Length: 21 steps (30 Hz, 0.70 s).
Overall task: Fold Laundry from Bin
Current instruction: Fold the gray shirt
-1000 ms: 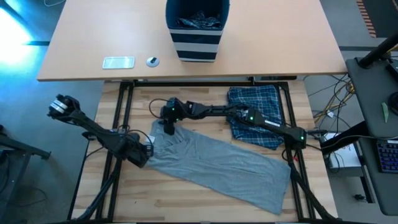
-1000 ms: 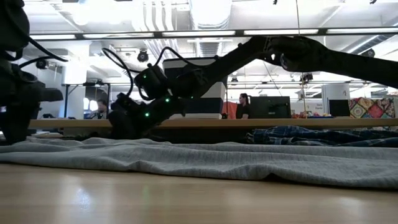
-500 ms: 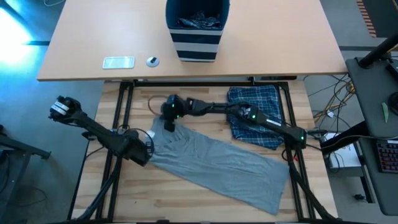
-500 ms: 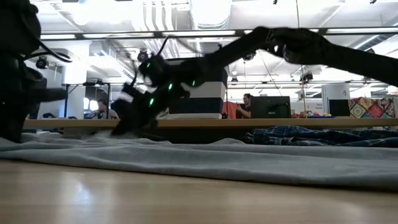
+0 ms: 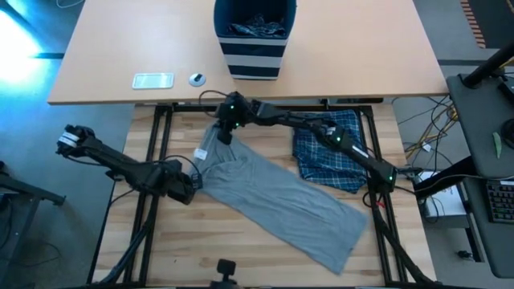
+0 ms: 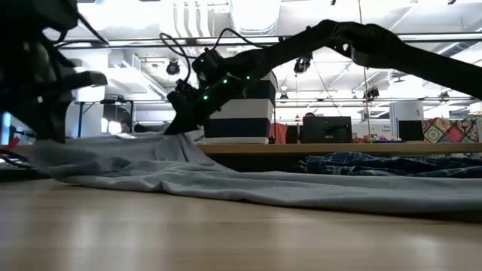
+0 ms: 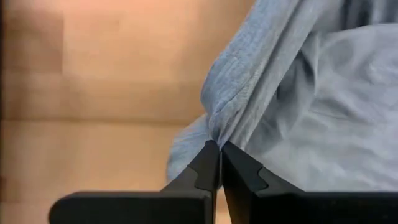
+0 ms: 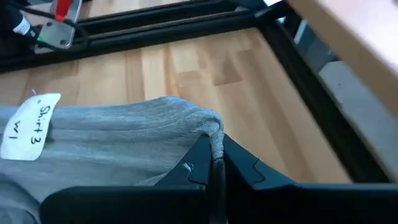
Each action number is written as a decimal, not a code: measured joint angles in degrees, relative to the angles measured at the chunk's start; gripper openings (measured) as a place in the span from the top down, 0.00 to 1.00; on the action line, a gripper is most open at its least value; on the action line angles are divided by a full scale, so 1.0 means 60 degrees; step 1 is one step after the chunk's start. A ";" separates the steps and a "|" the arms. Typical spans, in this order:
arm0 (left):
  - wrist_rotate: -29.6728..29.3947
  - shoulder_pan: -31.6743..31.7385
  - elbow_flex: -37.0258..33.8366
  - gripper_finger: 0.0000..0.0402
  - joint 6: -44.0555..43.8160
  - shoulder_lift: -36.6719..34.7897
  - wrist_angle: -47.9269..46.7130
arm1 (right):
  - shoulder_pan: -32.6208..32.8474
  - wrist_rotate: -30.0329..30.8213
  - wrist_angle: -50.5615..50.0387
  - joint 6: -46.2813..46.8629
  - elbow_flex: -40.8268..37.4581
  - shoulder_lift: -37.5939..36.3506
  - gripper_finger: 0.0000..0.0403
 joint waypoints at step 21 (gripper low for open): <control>-0.0555 0.2917 0.2587 1.00 0.3733 0.1448 -0.1459 | -0.0615 -0.1002 -0.1553 -0.1497 -0.0025 -0.1056 0.97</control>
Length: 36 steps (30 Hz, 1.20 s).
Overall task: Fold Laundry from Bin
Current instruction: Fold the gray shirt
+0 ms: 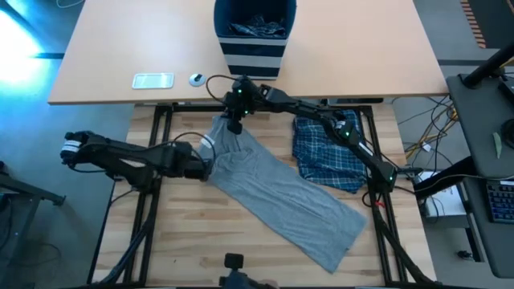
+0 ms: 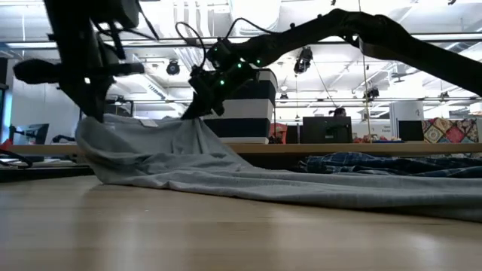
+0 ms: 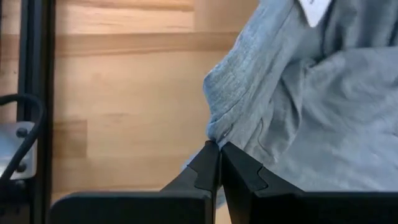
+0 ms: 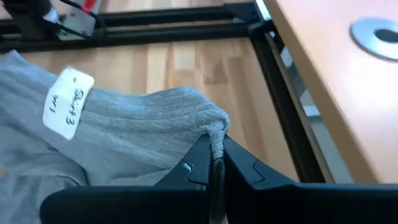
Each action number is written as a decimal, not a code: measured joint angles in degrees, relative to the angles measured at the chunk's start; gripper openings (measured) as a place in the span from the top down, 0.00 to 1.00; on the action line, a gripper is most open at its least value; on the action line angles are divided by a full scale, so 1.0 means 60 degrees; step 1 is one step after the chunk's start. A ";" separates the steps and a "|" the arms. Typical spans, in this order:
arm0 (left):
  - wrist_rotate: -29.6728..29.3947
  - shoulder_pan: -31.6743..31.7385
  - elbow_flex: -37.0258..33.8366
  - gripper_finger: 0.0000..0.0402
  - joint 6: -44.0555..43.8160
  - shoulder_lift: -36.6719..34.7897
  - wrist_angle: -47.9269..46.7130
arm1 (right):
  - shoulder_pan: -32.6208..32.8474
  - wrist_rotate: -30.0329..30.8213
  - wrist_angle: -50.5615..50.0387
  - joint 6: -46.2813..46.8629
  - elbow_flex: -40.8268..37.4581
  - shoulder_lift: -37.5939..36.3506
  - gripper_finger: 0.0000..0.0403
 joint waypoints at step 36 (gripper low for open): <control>0.2107 0.2024 -0.0678 0.54 0.6999 0.0165 0.2779 | -0.0220 0.0601 -0.0511 -0.0088 -0.0157 0.0882 0.49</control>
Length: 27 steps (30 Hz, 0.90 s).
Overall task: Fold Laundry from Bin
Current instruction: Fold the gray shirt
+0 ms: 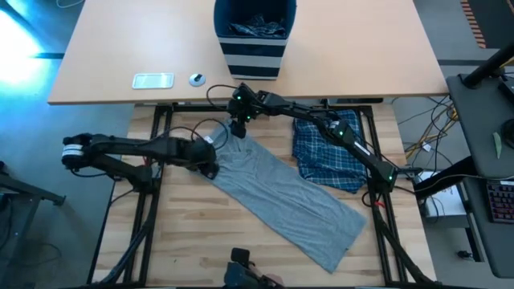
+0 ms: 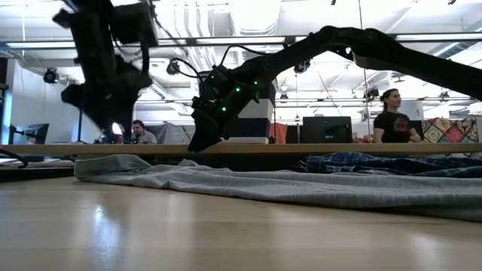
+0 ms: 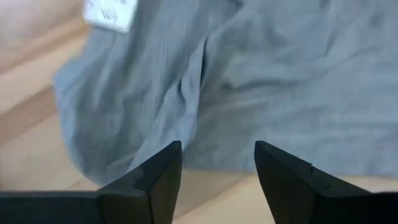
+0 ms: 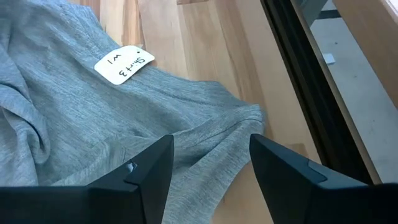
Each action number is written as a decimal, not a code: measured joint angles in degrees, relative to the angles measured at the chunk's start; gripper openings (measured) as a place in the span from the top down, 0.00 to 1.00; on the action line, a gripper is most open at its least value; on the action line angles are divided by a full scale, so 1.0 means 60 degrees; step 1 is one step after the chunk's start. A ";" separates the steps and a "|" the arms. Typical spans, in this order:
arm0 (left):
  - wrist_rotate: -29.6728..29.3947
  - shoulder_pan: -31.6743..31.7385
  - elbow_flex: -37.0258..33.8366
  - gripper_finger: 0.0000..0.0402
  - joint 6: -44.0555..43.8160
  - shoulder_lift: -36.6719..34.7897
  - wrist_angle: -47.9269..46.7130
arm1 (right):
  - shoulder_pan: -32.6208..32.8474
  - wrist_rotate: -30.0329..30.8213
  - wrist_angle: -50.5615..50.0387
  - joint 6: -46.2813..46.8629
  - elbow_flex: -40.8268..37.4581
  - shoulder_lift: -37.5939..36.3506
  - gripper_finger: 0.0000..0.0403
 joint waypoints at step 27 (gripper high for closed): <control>0.0655 0.3163 0.0486 0.99 0.3812 0.1996 0.1096 | 0.0004 -0.0005 -0.0243 0.0030 0.0050 -0.0051 0.49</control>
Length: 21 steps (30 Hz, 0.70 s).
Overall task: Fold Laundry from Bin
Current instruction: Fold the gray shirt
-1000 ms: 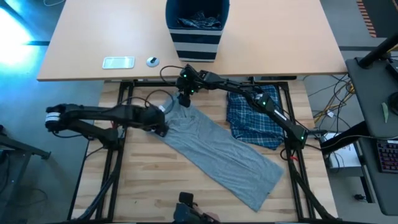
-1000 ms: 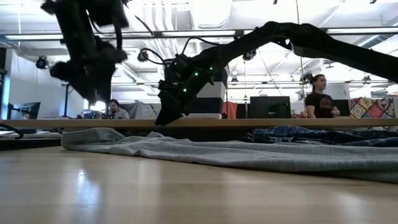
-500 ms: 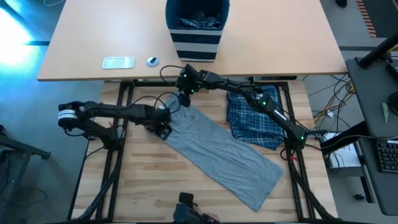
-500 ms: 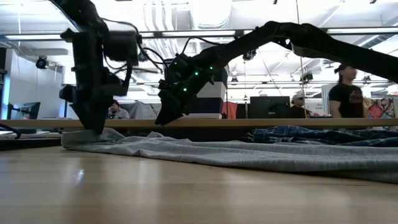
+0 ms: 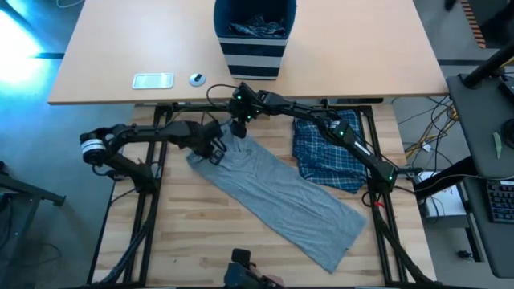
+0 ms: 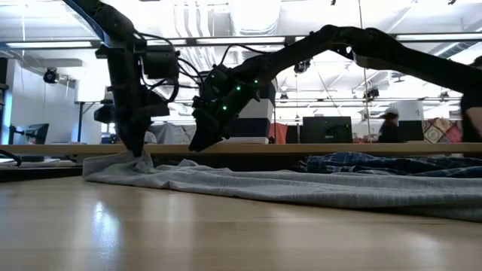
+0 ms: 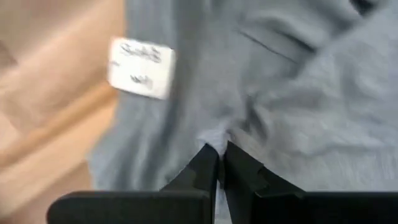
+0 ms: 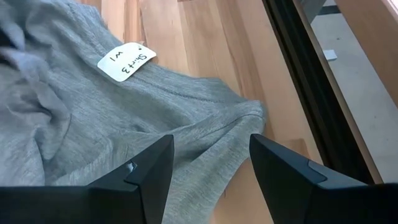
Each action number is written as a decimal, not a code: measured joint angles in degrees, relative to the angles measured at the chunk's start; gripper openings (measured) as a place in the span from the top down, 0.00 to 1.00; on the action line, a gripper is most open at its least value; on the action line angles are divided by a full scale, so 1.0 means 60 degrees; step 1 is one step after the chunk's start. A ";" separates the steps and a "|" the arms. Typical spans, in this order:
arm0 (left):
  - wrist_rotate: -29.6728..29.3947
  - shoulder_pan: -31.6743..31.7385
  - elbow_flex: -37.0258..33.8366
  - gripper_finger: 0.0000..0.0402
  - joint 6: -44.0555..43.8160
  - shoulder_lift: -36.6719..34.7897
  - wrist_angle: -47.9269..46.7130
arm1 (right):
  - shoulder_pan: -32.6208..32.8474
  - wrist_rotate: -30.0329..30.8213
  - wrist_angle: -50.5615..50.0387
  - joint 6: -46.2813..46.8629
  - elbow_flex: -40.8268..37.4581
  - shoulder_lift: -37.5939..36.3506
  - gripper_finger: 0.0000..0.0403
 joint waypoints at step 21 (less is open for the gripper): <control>-0.0045 0.1429 0.0754 0.54 -0.0291 -0.0383 -0.3114 | 0.0066 -0.0090 -0.0652 -0.0311 0.0000 -0.0006 0.49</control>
